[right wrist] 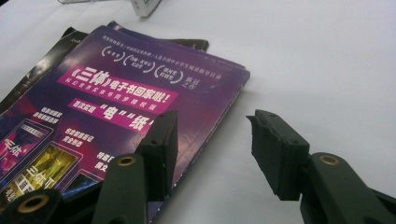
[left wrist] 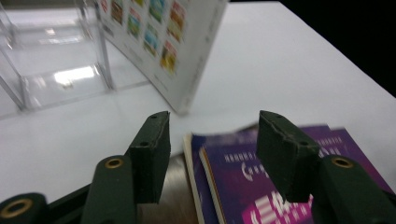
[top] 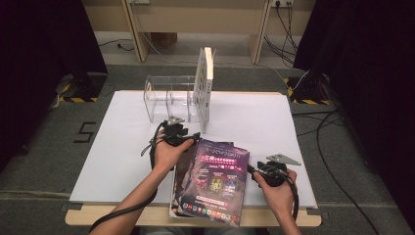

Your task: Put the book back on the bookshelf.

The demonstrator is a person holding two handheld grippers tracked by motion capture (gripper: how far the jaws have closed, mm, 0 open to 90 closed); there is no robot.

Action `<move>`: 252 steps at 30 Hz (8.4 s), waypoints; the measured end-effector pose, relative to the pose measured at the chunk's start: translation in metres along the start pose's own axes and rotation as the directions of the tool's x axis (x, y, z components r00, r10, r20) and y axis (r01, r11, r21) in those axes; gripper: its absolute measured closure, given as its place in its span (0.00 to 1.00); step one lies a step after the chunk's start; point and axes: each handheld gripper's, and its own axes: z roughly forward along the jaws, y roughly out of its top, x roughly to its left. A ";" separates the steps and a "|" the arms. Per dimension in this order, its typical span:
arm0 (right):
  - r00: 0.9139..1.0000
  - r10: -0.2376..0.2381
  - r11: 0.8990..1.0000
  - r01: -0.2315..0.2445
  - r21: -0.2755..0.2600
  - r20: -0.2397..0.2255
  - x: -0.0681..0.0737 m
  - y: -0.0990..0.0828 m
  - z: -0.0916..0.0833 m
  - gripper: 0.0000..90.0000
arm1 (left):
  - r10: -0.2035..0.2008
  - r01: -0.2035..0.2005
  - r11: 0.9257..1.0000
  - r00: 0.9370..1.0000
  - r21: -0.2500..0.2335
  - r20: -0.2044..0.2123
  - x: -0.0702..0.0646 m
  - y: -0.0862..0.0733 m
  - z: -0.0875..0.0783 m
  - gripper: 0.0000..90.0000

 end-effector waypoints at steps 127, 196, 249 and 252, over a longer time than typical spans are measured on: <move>0.951 0.043 0.982 -0.097 -0.161 -0.306 0.080 0.095 -0.005 0.94 | 0.090 -0.088 0.995 0.996 -0.053 0.019 -0.033 -0.037 -0.061 0.40; 0.955 -0.097 0.953 0.009 -0.302 -0.279 0.160 0.159 0.011 0.94 | 0.101 -0.119 0.977 0.989 -0.174 -0.109 -0.083 0.007 -0.069 0.43; 0.957 -0.078 0.963 -0.001 -0.271 -0.280 0.102 0.125 -0.010 0.70 | 0.025 -0.082 0.952 0.982 -0.297 -0.189 -0.014 -0.003 -0.108 0.94; 0.968 -0.032 0.969 -0.031 -0.246 -0.248 0.076 0.107 -0.011 0.71 | 0.021 -0.077 0.949 0.983 -0.306 -0.185 -0.009 0.001 -0.112 0.94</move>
